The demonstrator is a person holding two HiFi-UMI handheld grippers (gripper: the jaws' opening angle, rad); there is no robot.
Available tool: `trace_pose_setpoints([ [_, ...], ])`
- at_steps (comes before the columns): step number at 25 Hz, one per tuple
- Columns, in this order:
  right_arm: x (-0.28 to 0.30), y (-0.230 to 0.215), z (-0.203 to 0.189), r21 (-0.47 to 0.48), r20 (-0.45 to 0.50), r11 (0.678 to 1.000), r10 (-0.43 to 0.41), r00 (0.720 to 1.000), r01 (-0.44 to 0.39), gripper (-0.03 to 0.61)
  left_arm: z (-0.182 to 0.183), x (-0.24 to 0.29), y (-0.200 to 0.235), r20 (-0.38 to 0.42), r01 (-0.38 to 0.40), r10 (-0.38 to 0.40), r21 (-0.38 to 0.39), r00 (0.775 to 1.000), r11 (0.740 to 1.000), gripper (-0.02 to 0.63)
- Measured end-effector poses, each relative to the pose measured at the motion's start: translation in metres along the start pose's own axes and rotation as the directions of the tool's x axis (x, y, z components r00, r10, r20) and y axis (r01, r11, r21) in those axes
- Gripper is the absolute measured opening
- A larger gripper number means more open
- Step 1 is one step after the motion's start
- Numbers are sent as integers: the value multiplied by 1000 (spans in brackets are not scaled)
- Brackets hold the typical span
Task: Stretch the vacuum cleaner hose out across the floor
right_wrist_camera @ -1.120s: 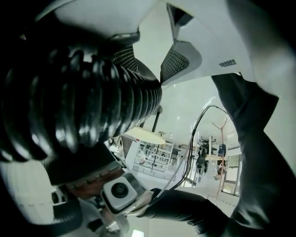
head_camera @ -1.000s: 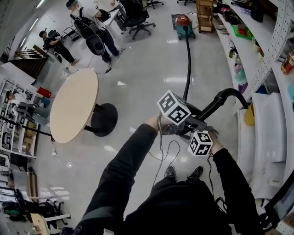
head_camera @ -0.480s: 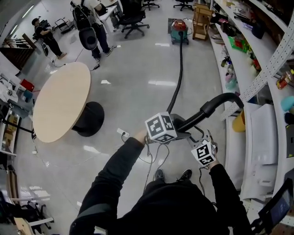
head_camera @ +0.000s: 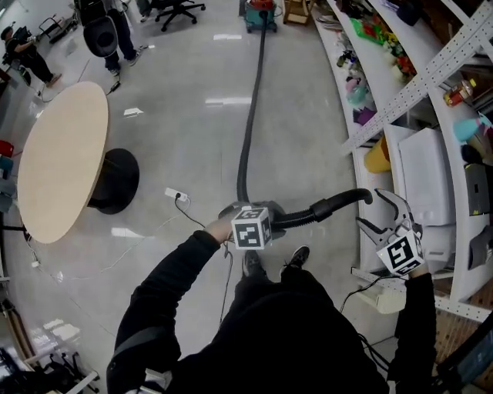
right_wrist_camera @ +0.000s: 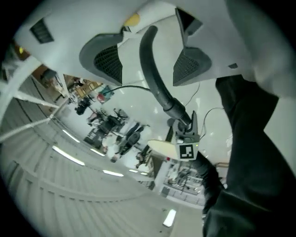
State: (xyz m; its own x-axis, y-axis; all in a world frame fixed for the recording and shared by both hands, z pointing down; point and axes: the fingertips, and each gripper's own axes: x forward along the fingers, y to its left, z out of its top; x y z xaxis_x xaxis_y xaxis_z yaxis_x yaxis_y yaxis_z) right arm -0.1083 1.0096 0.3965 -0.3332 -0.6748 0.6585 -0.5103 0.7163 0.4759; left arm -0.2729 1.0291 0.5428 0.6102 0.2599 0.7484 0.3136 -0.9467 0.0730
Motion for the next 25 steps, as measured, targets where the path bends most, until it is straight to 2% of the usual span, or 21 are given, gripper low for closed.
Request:
trace_pose_setpoints([
  [1, 4, 13, 2, -71, -45, 995, 74, 996, -77, 330, -3, 10, -10, -19, 6, -5, 31, 1000, 999, 161],
  [3, 11, 44, -4, -164, -138, 958, 216, 967, -237, 333, -4, 28, -31, -51, 23, -18, 85, 999, 996, 160],
  [6, 12, 96, -28, -192, -238, 881, 385, 892, -432, 333, 0, 48, -59, -100, 51, -35, 156, 994, 986, 159],
  [8, 8, 126, -44, -212, -279, 841, 436, 855, -498, 330, -1, 58, -72, -142, 56, -28, 200, 990, 978, 158],
  [9, 6, 136, -52, -230, -299, 828, 440, 847, -512, 305, -1, 62, -77, -163, 57, -22, 217, 986, 974, 158],
  [10, 3, 145, -60, -244, -312, 822, 436, 844, -514, 200, -2, 68, -83, -182, 58, -16, 229, 983, 972, 156],
  [11, -1, 153, -69, -244, -319, 821, 434, 842, -516, 166, -1, 74, -90, -200, 60, -12, 234, 980, 970, 156],
  [14, -22, 180, -95, -163, -331, 824, 473, 816, -543, 163, 4, 102, -114, -232, 56, -3, 226, 973, 973, 158],
  [16, -43, 196, -114, -78, -327, 826, 507, 797, -558, 160, 13, 125, -126, -238, 34, 22, 228, 971, 973, 157],
  [18, -65, 209, -129, 17, -296, 832, 534, 792, -555, 158, 22, 151, -134, -249, 2, 61, 244, 966, 970, 158],
  [20, -88, 225, -138, 99, -249, 840, 540, 804, -533, 156, 29, 176, -139, -268, -40, 114, 268, 957, 963, 160],
  [22, -106, 240, -144, 156, -208, 854, 519, 829, -496, 156, 35, 197, -141, -280, -90, 174, 288, 944, 953, 160],
  [25, -123, 257, -158, 208, -189, 876, 473, 860, -436, 156, 44, 223, -139, -284, -195, 272, 274, 919, 942, 186],
])
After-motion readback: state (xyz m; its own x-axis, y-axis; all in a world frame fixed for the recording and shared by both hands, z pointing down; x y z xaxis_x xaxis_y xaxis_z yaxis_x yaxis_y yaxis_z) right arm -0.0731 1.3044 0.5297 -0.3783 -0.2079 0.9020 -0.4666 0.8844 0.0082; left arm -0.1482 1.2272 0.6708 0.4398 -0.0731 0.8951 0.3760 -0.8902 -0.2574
